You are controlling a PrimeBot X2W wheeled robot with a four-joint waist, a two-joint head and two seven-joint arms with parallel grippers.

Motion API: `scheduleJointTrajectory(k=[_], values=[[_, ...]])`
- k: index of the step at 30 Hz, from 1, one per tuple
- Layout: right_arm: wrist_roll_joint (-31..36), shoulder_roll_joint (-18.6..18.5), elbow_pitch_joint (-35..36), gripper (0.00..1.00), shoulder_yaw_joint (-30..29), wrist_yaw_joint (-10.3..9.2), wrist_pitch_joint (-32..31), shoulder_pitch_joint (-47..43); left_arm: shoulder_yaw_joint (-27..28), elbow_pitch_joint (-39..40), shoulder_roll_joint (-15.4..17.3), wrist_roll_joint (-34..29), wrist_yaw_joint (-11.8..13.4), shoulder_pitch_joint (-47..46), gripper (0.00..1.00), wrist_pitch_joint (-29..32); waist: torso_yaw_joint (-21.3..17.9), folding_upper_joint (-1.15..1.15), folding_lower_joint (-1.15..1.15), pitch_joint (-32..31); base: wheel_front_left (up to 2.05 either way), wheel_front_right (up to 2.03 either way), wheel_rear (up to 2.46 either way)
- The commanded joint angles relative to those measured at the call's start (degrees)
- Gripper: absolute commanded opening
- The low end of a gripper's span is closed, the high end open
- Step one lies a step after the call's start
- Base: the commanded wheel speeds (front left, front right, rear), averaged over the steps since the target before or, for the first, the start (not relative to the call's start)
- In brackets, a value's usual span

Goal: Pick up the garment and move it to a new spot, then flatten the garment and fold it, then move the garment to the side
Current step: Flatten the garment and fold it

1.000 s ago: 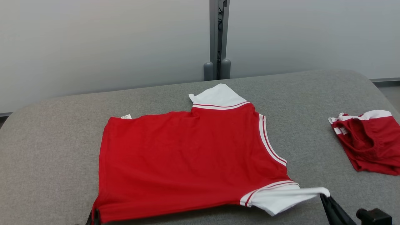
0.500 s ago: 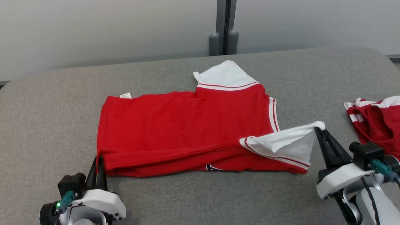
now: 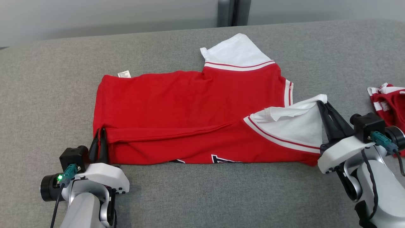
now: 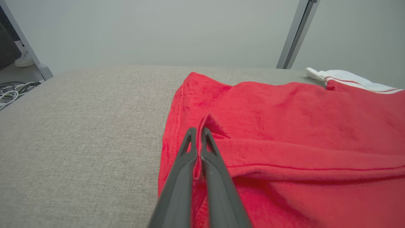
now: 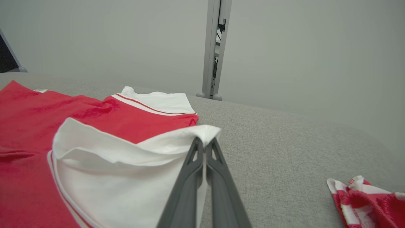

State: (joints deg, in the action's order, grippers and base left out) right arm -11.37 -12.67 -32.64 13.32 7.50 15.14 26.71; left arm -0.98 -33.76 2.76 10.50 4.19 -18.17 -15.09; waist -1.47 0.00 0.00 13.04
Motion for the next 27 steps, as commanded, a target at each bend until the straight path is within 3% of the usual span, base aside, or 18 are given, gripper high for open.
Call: scheduleJointTrajectory(k=[1,7,8,9,10,18,27], values=[[0.29,-0.01,-0.25,0.00,-0.08,-0.02,-0.05,0.64,0.16,0.07,0.29,-0.31,0.46,-0.69,0.00,-0.07,0.07,0.00,0.00,0.25,0.00,0.00,0.00],[0.60,0.54,-1.56,0.04,-0.35,-0.02,-0.05,2.39,-0.33,-0.26,0.29,-0.73,0.80,-2.02,0.00,-0.07,0.28,0.00,0.00,1.20,0.00,0.00,0.00],[0.60,0.71,-1.95,0.42,-0.67,-0.02,-0.05,2.55,-0.48,-0.22,0.29,-0.78,0.90,-2.17,0.17,-0.07,0.30,0.00,0.00,1.25,0.00,0.00,0.00],[0.49,1.01,-2.52,1.00,-0.79,-0.02,-0.05,2.63,-0.58,0.09,0.30,-0.84,1.01,-2.20,0.50,-0.07,0.33,0.00,0.00,1.25,0.00,0.00,0.00],[0.28,1.25,-2.41,1.00,-0.94,-0.02,-0.05,2.91,-0.72,0.37,0.29,-0.74,1.11,-2.03,1.00,-0.07,0.35,0.00,0.00,1.23,0.00,0.00,0.00],[-0.97,2.04,0.72,1.00,-2.15,-0.02,-0.05,-0.43,-1.12,3.58,0.28,0.01,2.48,1.56,1.00,-0.07,0.09,0.00,0.00,0.38,0.00,0.00,0.00],[-4.37,2.57,1.82,1.00,-1.19,-0.02,-0.05,-10.74,-2.87,5.46,0.29,1.00,3.04,7.77,1.00,-0.07,-0.63,0.00,0.00,-1.86,0.00,0.00,0.00]])
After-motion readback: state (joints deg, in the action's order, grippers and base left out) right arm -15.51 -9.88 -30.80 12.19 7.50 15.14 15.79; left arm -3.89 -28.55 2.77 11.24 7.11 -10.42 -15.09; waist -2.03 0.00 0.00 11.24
